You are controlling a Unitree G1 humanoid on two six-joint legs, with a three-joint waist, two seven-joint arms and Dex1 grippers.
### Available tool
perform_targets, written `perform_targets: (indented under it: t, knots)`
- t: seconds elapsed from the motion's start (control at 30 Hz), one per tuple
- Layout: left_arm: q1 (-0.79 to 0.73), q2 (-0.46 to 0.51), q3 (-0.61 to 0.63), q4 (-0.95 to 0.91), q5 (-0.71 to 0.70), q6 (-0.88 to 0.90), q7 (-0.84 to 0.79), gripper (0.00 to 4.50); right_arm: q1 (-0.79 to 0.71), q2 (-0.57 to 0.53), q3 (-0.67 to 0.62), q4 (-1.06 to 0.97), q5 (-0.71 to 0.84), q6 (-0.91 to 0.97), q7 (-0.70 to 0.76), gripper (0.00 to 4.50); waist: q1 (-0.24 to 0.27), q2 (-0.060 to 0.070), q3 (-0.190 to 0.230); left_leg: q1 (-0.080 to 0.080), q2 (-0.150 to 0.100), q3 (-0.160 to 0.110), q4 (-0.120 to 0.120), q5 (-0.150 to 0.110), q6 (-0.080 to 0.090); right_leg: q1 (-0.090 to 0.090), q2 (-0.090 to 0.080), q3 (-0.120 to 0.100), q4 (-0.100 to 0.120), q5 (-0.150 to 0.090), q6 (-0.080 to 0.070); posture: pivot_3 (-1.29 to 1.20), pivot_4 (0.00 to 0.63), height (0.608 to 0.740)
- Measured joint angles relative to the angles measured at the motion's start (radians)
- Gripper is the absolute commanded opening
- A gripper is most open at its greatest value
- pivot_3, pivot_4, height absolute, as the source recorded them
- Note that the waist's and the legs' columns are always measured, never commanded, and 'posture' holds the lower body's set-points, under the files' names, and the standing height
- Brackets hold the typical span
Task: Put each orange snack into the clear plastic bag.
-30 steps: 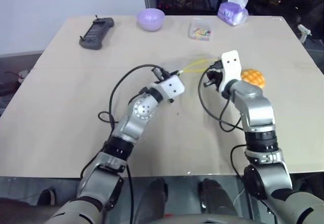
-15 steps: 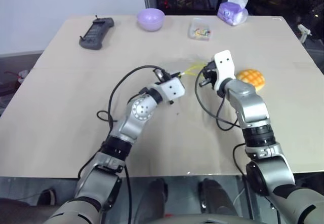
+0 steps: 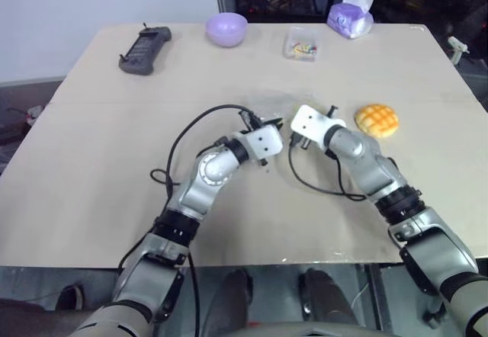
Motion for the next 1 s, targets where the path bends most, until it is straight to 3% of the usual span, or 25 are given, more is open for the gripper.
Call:
perform_targets:
  t: [0.03,0.07,0.2,0.5,0.77,0.87,1.0]
  knots:
    - [0.000,0.001,0.001,0.000,0.003,0.002,0.003,0.00,-0.003,-0.005,0.006,0.011,-0.022,-0.030,-0.010,2.77,0.000,0.000,0.000,0.000,0.000,0.000,0.000,0.000,0.000,0.000,0.000,0.000,0.000,0.000,0.000,0.00,0.150,0.740]
    - [0.000,0.002,0.001,0.000,0.005,0.002,0.004,0.00,-0.005,-0.006,0.007,0.016,-0.028,-0.039,-0.013,2.89,0.000,0.000,0.000,0.000,0.000,0.000,0.000,0.000,0.000,0.000,0.000,0.000,0.000,0.000,0.000,0.00,0.150,0.740]
    - [0.000,0.002,0.008,0.000,0.031,0.032,0.040,0.00,-0.031,-0.034,0.019,0.034,-0.110,-0.107,-0.037,4.46,0.002,0.000,0.000,0.000,0.000,0.000,0.000,0.000,0.000,0.000,0.000,0.000,0.000,0.000,0.000,0.00,0.150,0.740]
    - [-0.004,-0.006,0.016,0.001,0.085,0.107,0.122,0.00,-0.021,-0.022,-0.014,0.021,-0.087,-0.117,0.024,4.46,0.002,0.000,0.000,0.000,0.000,0.000,0.000,0.000,0.000,0.000,0.000,0.000,0.000,0.000,0.000,0.00,0.150,0.740]
    - [-0.014,0.021,0.047,0.019,0.118,0.158,0.174,0.00,0.134,-0.081,-0.140,-0.254,0.131,-0.049,0.245,4.46,0.006,0.000,0.000,-0.001,0.000,-0.001,0.001,0.000,0.000,0.001,0.000,-0.001,0.000,0.000,0.000,0.00,0.150,0.740]
    - [-0.013,0.021,0.047,0.020,0.118,0.159,0.175,0.00,0.195,-0.068,-0.268,-0.348,0.265,0.087,0.267,4.46,0.006,0.000,0.000,-0.001,0.000,-0.002,0.001,0.000,0.000,0.001,0.000,-0.001,0.000,0.000,0.000,0.00,0.150,0.740]
    - [-0.007,0.022,0.049,0.018,0.116,0.159,0.175,0.00,0.214,-0.071,-0.478,-0.314,0.369,0.259,0.184,4.46,0.008,-0.001,0.000,0.000,0.000,-0.001,0.002,-0.001,0.001,0.002,0.000,-0.001,0.001,0.000,0.000,0.00,0.150,0.740]
